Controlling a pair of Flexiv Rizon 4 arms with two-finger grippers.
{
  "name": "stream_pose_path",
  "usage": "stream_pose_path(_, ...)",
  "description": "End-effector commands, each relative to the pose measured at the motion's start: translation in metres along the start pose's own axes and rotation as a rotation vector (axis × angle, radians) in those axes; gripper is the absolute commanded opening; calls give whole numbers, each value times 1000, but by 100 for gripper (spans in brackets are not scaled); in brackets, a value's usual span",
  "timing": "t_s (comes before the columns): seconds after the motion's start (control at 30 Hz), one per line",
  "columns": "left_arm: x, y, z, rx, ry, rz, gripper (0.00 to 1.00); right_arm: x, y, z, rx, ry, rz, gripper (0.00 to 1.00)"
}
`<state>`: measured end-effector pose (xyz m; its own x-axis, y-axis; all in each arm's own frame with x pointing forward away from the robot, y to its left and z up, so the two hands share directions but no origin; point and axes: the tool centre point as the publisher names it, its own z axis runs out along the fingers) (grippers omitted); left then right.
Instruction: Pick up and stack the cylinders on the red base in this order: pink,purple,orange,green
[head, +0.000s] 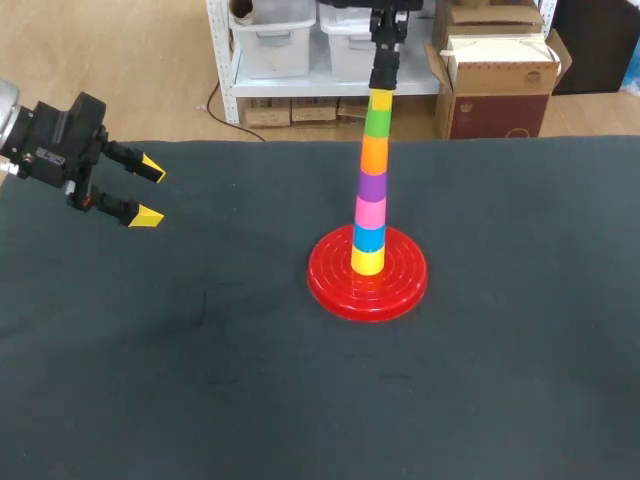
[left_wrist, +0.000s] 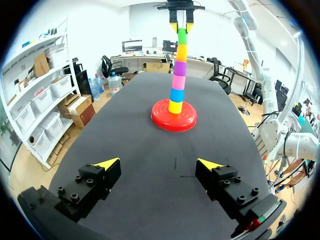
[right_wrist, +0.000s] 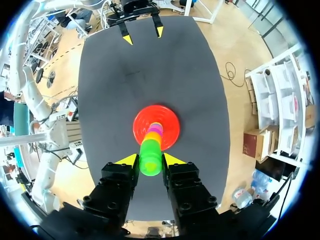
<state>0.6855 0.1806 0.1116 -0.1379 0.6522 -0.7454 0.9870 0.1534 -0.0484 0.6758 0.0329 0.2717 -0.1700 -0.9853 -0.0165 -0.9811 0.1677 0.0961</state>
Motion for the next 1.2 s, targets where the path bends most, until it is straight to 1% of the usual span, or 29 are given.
stream_pose_path(0.03, 1, -1, 0, -4, -3, 2, 100, 10, 1, -12, 32, 8, 22, 0)
stream_pose_path(0.1, 1, -1, 0, -4, -3, 2, 100, 8, 1, -12, 27, 9, 13, 0)
stream_pose_path(0.23, 1, -1, 0, -4, -3, 2, 100, -1, 1, -2, -8, -7, -17, 0)
stream_pose_path(0.4, 1, -1, 0, -4, -3, 2, 100, -4, 1, 4, -25, -26, -17, 0)
stream_pose_path(0.6, 1, -1, 0, -4, -3, 2, 100, -2, 3, 8, -41, -26, -15, 0)
stream_pose_path(0.7, 1, -1, 0, -4, -3, 2, 100, -5, 3, 12, -48, -31, -22, 0)
stream_pose_path(0.87, 1, -1, 0, -4, -3, 2, 100, -13, 3, 19, -62, -13, -48, 0)
stream_pose_path(1.07, 1, -1, 0, -4, -3, 2, 100, -20, 6, 25, -60, 45, -68, 0)
stream_pose_path(1.2, 1, -1, 0, -4, -3, 2, 100, -18, 9, 31, -64, 43, -55, 0)
